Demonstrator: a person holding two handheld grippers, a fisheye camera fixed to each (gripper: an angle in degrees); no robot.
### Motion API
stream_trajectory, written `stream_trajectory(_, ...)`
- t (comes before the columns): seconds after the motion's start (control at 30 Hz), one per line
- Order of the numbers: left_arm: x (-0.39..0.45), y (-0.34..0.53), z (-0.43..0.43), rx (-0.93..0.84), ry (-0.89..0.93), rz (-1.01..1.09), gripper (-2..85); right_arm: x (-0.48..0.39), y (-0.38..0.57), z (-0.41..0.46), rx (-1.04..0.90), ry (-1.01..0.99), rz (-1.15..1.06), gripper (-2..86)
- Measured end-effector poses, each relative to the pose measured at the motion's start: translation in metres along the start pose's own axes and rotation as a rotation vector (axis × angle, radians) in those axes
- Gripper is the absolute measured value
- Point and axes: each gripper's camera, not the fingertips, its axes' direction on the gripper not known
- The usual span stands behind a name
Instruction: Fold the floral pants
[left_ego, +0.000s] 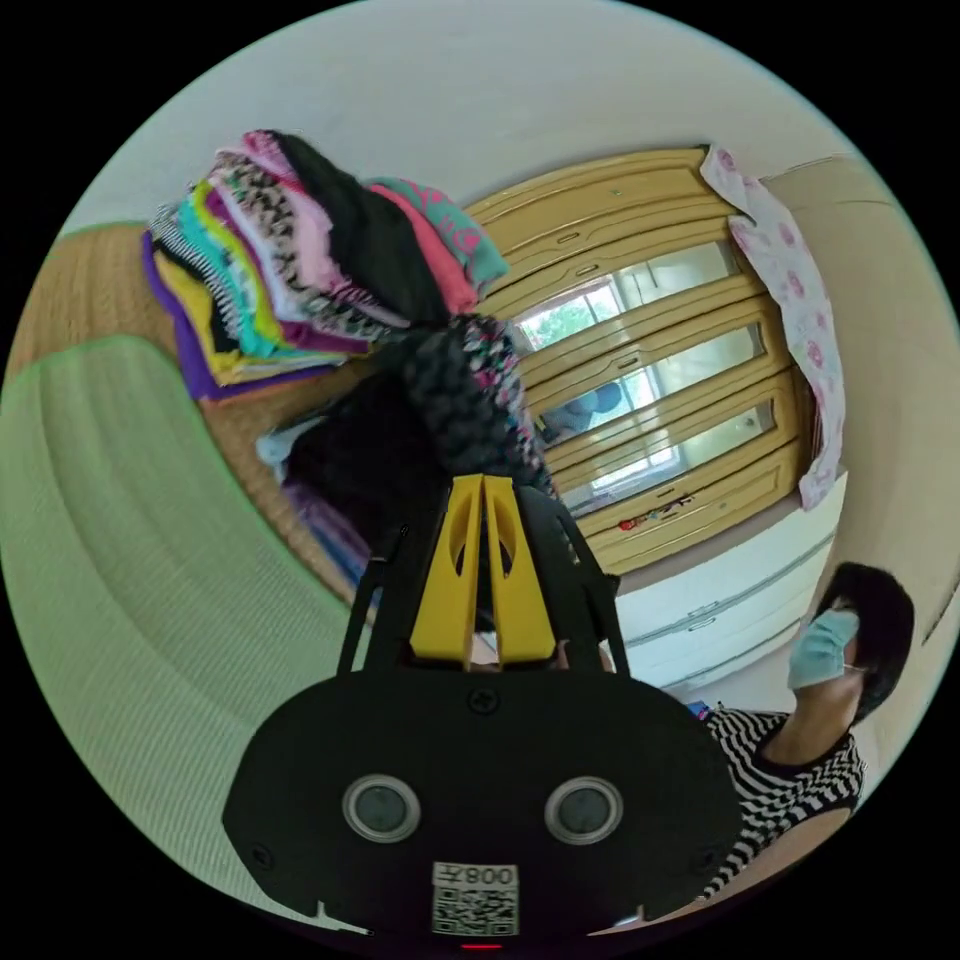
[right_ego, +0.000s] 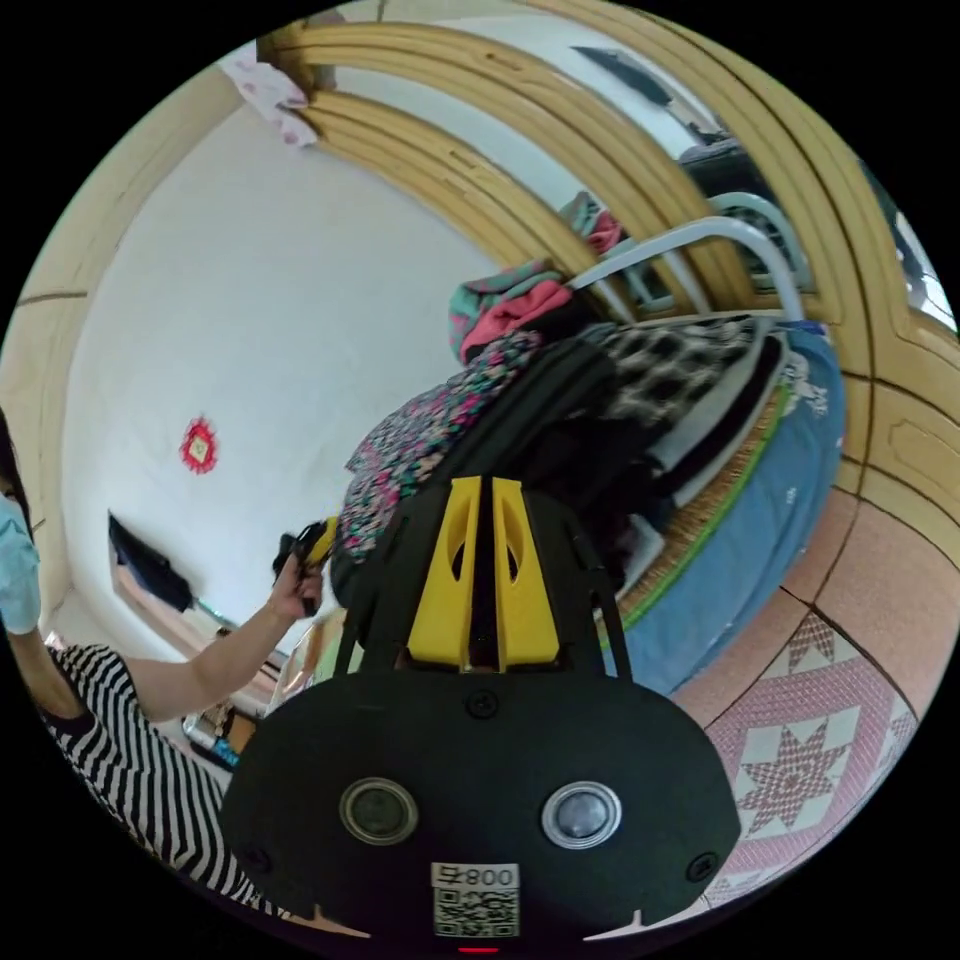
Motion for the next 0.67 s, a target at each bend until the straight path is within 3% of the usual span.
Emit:
stream_trajectory(0.23,-0.058,0.077,-0.05,0.041,-0.019,-0.26,0.1,0.051,-0.086,0.029,-0.041,0.249,0.013,7.5)
stream_trajectory(0.5,-0.077,0.131,-0.067,-0.018,-0.065,-0.375,0.0,0.078,-0.171,0.142,-0.361,0.637,-0.068,8.9)
stream_trajectory(0.67,-0.091,0.16,-0.073,-0.078,-0.086,-0.435,0.1,0.099,-0.183,0.164,-0.39,0.647,-0.039,7.8)
